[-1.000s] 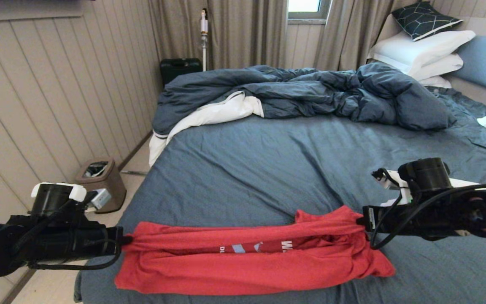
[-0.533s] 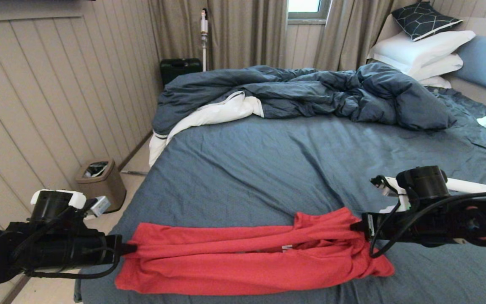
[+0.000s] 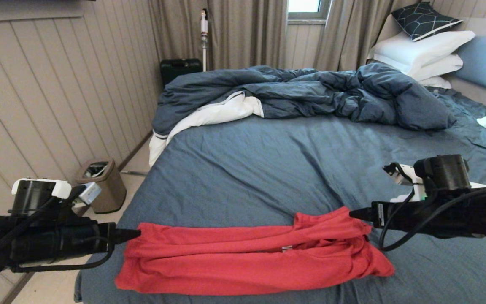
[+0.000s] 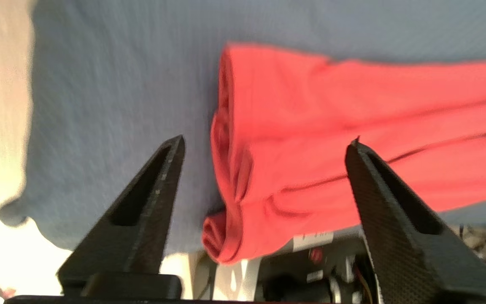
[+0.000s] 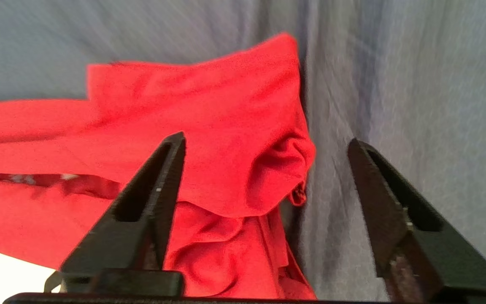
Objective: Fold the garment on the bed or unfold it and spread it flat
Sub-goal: Fold the red T-shirt
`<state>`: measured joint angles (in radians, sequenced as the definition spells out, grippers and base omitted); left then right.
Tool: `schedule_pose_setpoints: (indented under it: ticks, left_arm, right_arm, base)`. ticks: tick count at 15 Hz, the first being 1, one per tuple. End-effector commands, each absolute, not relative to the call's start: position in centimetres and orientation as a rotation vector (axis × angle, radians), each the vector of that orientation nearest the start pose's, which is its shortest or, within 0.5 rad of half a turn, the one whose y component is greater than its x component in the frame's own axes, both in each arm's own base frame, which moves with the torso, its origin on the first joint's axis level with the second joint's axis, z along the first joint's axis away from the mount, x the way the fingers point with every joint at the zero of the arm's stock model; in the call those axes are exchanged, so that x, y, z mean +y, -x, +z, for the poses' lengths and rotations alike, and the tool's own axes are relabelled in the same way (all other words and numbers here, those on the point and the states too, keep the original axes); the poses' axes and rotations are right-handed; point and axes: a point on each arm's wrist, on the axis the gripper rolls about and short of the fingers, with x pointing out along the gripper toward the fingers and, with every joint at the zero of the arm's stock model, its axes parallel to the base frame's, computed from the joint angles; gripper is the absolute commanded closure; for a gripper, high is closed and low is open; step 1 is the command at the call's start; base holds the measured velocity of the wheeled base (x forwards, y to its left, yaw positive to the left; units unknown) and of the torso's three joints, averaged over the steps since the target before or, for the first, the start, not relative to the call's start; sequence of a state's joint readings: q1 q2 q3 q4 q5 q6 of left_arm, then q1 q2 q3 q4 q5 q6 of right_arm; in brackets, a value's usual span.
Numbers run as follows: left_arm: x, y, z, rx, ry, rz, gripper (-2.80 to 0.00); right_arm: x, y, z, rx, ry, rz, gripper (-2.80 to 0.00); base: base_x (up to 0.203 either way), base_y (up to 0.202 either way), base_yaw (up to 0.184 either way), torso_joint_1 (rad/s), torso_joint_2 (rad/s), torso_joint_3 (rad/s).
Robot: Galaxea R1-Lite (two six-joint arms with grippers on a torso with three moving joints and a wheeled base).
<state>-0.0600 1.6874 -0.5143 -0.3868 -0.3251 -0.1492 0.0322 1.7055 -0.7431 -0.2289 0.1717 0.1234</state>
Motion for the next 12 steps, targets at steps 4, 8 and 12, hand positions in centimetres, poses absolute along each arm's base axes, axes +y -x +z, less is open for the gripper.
schedule_pose_setpoints:
  ticks: [4, 8, 12]
  left_arm:
    - [-2.3, -26.5, 11.3, 0.742, 0.259, -0.292, -2.8]
    - [-2.5, -30.0, 11.0, 0.807, 0.28, -0.275, -2.8]
    - [-2.5, -32.2, 11.3, 0.831, 0.312, -0.239, 0.0]
  right_arm:
    - [1.4, -28.7, 13.2, 0.726, -0.17, 0.154, -2.8]
    - [1.6, -32.1, 11.0, 0.778, -0.174, 0.15, -2.8]
    - [2.0, -33.7, 10.4, 0.782, -0.182, 0.156, -2.8]
  base:
    - [0.0, 0.0, 0.0, 0.0, 0.0, 0.0]
    - [0.0, 0.0, 0.0, 0.0, 0.0, 0.0]
    - [0.0, 0.0, 0.0, 0.0, 0.0, 0.0]
